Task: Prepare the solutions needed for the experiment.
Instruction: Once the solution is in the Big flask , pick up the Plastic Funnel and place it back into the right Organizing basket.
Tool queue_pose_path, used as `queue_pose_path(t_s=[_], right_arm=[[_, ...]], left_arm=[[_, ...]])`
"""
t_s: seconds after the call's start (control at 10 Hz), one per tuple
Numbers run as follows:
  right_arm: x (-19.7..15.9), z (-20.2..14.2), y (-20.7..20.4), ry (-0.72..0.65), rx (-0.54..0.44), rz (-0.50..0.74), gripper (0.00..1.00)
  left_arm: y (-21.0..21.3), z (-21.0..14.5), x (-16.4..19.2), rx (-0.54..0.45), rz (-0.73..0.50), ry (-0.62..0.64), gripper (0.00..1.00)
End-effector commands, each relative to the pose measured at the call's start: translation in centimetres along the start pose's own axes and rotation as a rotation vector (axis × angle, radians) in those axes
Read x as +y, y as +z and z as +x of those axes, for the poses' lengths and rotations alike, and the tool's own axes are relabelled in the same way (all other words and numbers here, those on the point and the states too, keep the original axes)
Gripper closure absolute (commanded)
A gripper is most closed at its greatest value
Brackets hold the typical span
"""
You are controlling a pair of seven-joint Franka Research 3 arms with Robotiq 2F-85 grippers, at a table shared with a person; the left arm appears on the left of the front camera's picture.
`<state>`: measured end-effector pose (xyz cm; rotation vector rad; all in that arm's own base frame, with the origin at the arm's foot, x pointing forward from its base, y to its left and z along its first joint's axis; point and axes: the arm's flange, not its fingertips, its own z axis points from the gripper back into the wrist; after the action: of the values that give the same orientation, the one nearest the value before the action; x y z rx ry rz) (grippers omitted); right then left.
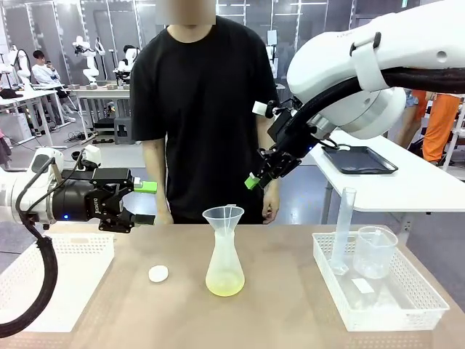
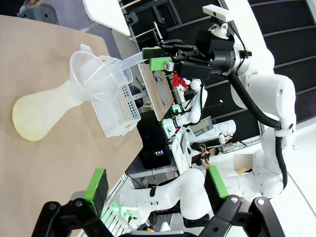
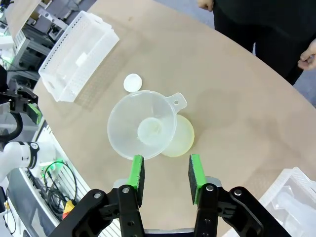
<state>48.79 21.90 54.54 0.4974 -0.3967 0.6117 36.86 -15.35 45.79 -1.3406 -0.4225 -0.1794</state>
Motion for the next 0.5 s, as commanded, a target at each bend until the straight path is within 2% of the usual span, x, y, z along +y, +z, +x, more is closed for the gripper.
queue_pose_path(t_s=[0.0, 0.1, 0.4], right_arm=[[0.2, 0.0, -0.1, 0.004, 0.002, 0.002, 0.53], [0.7, 1.5, -0.2, 0.065, 0.001, -0.057, 0.53], [0.7, 5.7, -2.4, 0.193, 0.089, -0.041, 0.53]], left_arm=[[-0.2, -0.2, -0.2, -0.013, -0.021, 0.020, 0.00], [-0.2, -0.2, -0.2, -0.013, -0.021, 0.020, 0.00], [-0.2, -0.2, -0.2, -0.013, -0.021, 0.020, 0.00]])
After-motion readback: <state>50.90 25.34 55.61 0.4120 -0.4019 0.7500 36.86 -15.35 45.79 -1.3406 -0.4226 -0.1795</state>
